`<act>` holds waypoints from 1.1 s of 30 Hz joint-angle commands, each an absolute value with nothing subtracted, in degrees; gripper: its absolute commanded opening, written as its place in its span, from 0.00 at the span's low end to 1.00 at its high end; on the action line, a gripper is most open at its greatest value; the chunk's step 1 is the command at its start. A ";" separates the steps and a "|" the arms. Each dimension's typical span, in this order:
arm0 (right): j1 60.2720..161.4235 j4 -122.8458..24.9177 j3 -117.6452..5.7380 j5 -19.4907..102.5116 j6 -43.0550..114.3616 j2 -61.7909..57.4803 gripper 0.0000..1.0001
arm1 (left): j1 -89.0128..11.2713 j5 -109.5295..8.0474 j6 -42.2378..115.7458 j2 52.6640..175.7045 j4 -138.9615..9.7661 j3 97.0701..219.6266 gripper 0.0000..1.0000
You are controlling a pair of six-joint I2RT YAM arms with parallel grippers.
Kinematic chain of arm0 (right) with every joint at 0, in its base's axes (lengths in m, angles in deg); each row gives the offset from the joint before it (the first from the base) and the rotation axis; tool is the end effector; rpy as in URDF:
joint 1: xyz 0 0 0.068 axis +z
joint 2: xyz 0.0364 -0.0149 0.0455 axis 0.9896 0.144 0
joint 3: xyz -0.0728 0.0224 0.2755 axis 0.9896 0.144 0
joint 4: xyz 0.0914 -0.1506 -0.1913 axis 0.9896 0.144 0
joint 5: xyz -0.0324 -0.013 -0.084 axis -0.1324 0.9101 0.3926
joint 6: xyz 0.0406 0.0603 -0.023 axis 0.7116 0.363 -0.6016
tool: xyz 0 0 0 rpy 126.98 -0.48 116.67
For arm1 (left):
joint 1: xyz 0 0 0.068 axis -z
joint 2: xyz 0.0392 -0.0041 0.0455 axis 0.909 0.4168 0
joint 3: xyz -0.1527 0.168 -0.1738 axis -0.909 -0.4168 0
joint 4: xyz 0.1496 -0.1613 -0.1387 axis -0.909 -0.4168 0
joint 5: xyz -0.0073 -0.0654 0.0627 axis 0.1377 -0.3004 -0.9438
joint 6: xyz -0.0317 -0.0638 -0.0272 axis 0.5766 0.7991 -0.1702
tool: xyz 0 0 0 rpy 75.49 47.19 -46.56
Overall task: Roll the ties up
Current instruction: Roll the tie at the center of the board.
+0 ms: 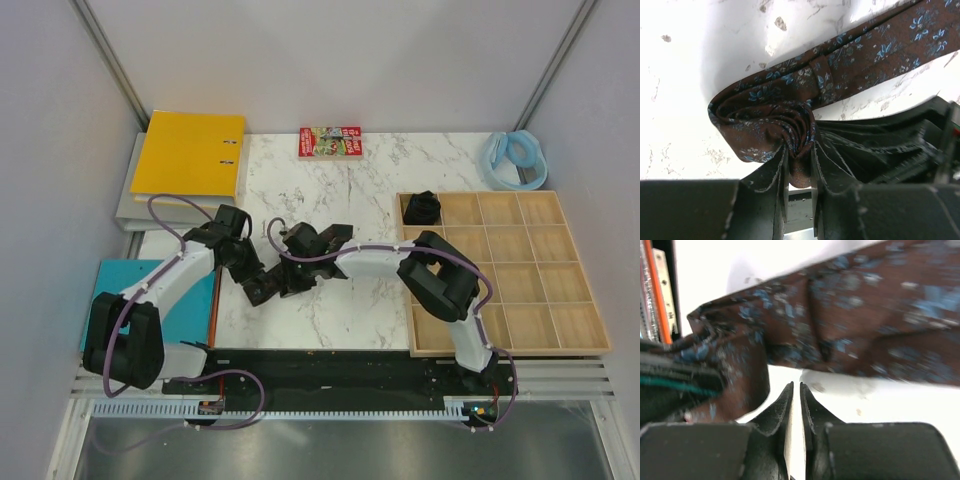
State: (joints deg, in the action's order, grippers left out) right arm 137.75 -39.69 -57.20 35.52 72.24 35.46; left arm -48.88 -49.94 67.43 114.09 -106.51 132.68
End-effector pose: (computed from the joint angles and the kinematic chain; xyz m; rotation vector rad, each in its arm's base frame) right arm 0.2443 0.3896 0.1319 -0.4133 2.7037 0.9355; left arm 0.2294 -0.0785 0.1888 -0.5954 2.7951 -0.4617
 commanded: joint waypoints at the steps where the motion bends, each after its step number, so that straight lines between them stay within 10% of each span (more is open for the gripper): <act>1: 136.74 -34.62 -56.70 39.22 69.01 30.15 0.17 | -48.85 -52.32 64.99 117.25 -104.41 136.18 0.02; 7: 137.00 -33.21 -52.57 40.80 68.65 26.89 0.17 | -48.93 -51.36 64.11 121.30 -103.97 139.43 0.16; 9: 137.35 -33.30 -51.16 41.24 69.18 25.84 0.17 | -48.93 -50.66 63.59 122.53 -103.97 140.40 0.45; 15: 140.25 -34.70 -49.84 42.73 70.32 24.69 0.17 | -48.93 -50.04 63.06 121.31 -104.40 142.34 0.76; 29: 142.37 -41.63 -52.13 43.88 72.08 26.27 0.15 | -57.71 -52.67 55.94 122.80 -108.89 149.29 0.64; 33: 142.45 -45.77 -52.56 43.09 72.43 28.73 0.14 | -58.69 -52.06 54.18 127.80 -108.19 148.76 0.39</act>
